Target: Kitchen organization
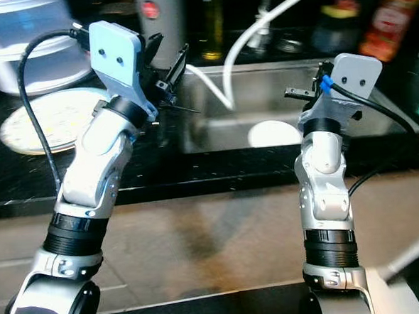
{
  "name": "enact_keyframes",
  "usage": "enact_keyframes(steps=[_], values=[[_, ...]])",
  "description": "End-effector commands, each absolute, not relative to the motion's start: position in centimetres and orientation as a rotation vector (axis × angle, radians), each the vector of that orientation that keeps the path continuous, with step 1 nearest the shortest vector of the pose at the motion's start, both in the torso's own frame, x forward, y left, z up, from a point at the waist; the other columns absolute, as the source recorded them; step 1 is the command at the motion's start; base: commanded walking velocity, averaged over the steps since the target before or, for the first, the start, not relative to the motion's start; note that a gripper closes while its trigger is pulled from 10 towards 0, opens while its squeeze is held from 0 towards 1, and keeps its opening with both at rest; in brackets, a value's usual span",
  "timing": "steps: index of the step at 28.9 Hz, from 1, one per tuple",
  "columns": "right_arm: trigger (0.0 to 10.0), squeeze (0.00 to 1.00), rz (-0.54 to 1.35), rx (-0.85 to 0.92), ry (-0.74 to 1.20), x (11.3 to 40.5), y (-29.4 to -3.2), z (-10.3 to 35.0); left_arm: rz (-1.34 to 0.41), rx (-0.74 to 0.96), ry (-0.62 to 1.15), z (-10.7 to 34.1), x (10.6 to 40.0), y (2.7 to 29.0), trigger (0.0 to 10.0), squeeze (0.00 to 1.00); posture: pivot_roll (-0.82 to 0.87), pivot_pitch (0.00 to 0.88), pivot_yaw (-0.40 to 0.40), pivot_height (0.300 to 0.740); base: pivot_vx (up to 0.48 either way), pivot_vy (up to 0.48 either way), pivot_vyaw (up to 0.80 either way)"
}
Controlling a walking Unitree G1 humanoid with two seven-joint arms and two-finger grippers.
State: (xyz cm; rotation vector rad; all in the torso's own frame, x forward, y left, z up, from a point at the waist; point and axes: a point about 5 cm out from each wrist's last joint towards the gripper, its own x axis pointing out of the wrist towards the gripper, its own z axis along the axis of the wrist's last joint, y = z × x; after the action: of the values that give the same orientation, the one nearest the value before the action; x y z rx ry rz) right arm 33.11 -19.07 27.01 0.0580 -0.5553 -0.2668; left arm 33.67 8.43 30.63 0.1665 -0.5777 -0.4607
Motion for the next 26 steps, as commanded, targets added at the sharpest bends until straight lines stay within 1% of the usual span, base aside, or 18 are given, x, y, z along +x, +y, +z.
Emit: enact_keyframes(steps=[1, 9, 18, 21, 26], values=[[10.0, 0.00, -0.267, 0.054, -0.523, 33.3, -19.1, 26.4, -0.459, 0.181, -0.550, 30.1, 33.9, 8.3, 10.0, 0.00, 0.08, 0.048, -0.017, 0.740, 0.000, 0.000, 0.00], [10.0, 0.00, -0.250, 0.050, -0.523, 33.3, -18.9, 26.5, -0.437, 0.196, -0.539, 29.9, 34.0, 8.5, 10.0, 0.00, 0.08, 0.049, -0.018, 0.740, 0.000, 0.000, 0.00], [10.0, 0.00, -0.222, 0.050, -0.527, 33.3, -18.6, 26.5, -0.352, 0.210, -0.506, 29.7, 34.8, 9.3, 10.0, 0.00, 0.08, 0.051, -0.021, 0.740, 0.000, 0.000, 0.00], [10.0, 0.00, -0.211, 0.050, -0.529, 33.3, -18.4, 26.6, -0.298, 0.201, -0.478, 29.5, 35.3, 9.9, 10.0, 0.00, 0.08, 0.052, -0.021, 0.740, 0.304, -0.283, 0.00], [10.0, 0.00, -0.200, 0.053, -0.532, 33.3, -18.3, 26.6, -0.293, 0.197, -0.478, 29.5, 35.4, 10.0, 10.0, 0.00, 0.08, 0.052, -0.022, 0.740, 0.353, -0.287, 0.00]])
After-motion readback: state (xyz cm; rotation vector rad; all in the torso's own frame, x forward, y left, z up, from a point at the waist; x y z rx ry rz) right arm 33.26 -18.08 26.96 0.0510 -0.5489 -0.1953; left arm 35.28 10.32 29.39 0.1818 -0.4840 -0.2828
